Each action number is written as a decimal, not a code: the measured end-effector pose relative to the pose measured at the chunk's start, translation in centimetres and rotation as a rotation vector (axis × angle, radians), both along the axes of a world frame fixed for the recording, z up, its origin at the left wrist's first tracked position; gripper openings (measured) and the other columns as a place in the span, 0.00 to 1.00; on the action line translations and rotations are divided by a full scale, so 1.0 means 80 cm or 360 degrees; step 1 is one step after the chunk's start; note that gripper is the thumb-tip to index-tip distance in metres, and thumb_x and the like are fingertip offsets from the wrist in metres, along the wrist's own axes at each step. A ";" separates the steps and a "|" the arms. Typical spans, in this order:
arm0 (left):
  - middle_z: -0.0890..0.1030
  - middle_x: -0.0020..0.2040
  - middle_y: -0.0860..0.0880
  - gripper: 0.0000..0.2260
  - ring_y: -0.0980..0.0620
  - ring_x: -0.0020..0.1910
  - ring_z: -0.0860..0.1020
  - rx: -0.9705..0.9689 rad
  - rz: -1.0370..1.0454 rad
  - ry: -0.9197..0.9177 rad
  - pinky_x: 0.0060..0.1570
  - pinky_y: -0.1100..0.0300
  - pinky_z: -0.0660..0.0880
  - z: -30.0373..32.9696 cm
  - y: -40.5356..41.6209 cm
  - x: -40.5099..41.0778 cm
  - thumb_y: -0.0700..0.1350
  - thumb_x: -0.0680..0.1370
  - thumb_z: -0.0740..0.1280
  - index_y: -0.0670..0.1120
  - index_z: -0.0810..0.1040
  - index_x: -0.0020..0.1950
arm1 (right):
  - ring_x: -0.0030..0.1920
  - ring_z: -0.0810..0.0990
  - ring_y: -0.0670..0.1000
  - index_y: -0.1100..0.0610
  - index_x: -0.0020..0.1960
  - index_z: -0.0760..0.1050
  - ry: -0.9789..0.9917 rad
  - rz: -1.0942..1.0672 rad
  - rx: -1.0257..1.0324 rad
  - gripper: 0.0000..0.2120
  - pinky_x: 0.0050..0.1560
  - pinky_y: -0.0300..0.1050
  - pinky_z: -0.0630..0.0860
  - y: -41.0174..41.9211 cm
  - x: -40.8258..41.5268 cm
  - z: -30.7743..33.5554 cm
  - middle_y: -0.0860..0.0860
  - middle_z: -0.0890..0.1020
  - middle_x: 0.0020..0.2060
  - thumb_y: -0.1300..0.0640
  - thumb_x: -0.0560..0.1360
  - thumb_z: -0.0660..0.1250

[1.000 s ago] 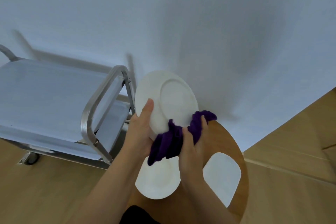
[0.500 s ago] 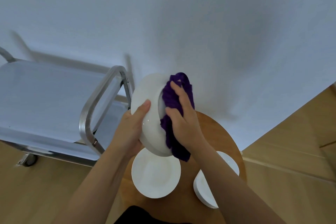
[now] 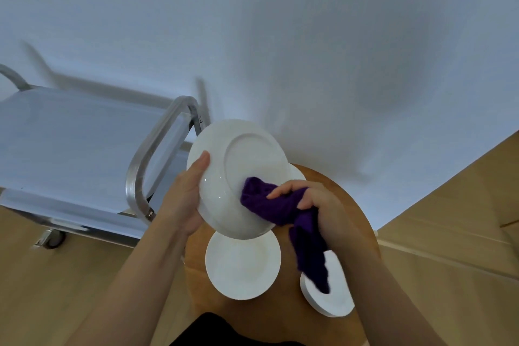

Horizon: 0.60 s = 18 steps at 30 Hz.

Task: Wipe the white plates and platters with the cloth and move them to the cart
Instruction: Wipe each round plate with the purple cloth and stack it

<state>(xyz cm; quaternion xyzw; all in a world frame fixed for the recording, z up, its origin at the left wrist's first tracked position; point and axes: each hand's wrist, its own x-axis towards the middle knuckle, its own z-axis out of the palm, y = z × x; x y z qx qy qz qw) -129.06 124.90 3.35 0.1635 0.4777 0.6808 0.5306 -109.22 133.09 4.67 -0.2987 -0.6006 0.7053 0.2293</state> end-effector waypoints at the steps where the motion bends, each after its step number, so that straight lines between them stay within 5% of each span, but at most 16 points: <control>1: 0.84 0.51 0.46 0.13 0.46 0.49 0.83 -0.0016 0.0003 -0.0006 0.40 0.52 0.81 -0.003 -0.001 0.002 0.56 0.72 0.65 0.53 0.86 0.46 | 0.38 0.80 0.48 0.54 0.36 0.82 -0.0130 -0.0054 -0.0030 0.16 0.36 0.40 0.76 0.007 0.006 0.003 0.51 0.83 0.36 0.58 0.60 0.56; 3: 0.84 0.52 0.46 0.14 0.46 0.49 0.83 -0.0026 0.0043 -0.0038 0.39 0.53 0.81 -0.008 0.000 0.004 0.55 0.72 0.65 0.51 0.85 0.49 | 0.36 0.80 0.50 0.55 0.37 0.81 -0.0425 -0.0258 -0.0001 0.13 0.32 0.39 0.76 0.020 0.012 0.003 0.52 0.82 0.34 0.59 0.64 0.57; 6: 0.84 0.53 0.46 0.17 0.47 0.51 0.82 -0.0027 0.0091 -0.0046 0.40 0.54 0.81 -0.010 0.004 0.004 0.56 0.71 0.65 0.49 0.80 0.55 | 0.41 0.77 0.52 0.57 0.42 0.77 -0.0610 -0.0685 -0.0004 0.12 0.40 0.44 0.75 0.031 0.010 -0.011 0.54 0.79 0.37 0.65 0.72 0.55; 9: 0.84 0.54 0.47 0.18 0.48 0.52 0.82 -0.0039 0.0098 -0.0042 0.42 0.54 0.80 -0.013 0.005 0.003 0.57 0.71 0.65 0.50 0.79 0.56 | 0.46 0.78 0.52 0.56 0.50 0.77 -0.0426 -0.1062 0.0090 0.11 0.46 0.47 0.76 0.027 0.007 -0.020 0.51 0.80 0.41 0.63 0.73 0.57; 12: 0.83 0.55 0.46 0.20 0.46 0.53 0.82 -0.0054 0.0040 0.0026 0.48 0.49 0.78 -0.011 0.004 0.007 0.57 0.71 0.65 0.49 0.78 0.58 | 0.43 0.80 0.42 0.49 0.54 0.76 -0.0027 -0.1263 0.0166 0.16 0.38 0.35 0.76 0.025 0.001 -0.014 0.39 0.81 0.39 0.56 0.68 0.59; 16: 0.83 0.54 0.42 0.33 0.43 0.52 0.81 -0.0142 -0.0154 0.0033 0.49 0.47 0.78 -0.008 0.000 0.010 0.61 0.62 0.75 0.45 0.78 0.60 | 0.46 0.78 0.38 0.45 0.56 0.74 0.0039 -0.0855 0.0520 0.18 0.45 0.32 0.75 0.040 -0.011 -0.007 0.34 0.79 0.46 0.56 0.68 0.61; 18: 0.83 0.54 0.42 0.24 0.43 0.50 0.82 -0.0093 -0.0215 -0.0020 0.44 0.50 0.80 -0.007 -0.003 0.012 0.60 0.66 0.72 0.46 0.81 0.56 | 0.50 0.76 0.36 0.43 0.59 0.73 -0.0121 -0.0476 0.0634 0.20 0.48 0.31 0.74 0.049 -0.014 -0.005 0.33 0.76 0.51 0.54 0.68 0.62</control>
